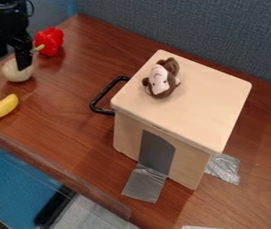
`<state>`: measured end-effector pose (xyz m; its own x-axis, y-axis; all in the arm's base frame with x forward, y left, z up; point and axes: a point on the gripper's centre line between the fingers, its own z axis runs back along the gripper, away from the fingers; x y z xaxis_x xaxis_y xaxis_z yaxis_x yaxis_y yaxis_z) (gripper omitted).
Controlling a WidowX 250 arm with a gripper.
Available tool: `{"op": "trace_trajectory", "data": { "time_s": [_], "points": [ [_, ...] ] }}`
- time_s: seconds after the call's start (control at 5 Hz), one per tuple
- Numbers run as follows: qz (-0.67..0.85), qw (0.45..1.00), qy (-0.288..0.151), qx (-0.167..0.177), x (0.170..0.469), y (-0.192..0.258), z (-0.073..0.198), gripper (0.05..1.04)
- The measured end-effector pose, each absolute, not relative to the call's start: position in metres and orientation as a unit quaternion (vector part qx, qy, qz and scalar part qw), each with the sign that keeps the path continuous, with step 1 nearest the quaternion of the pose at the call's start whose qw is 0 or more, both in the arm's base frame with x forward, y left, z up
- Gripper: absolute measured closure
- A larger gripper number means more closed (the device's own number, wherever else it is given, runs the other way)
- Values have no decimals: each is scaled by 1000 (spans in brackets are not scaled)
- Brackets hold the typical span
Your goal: Move the white object near the left side of the drawer
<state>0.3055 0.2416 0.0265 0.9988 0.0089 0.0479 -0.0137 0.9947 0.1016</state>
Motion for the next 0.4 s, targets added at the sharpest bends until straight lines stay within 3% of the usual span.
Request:
{"op": "trace_trajectory", "data": {
  "time_s": [0.4],
  "points": [
    [-6,998,11,55,315,233,3,84]
  ]
}}
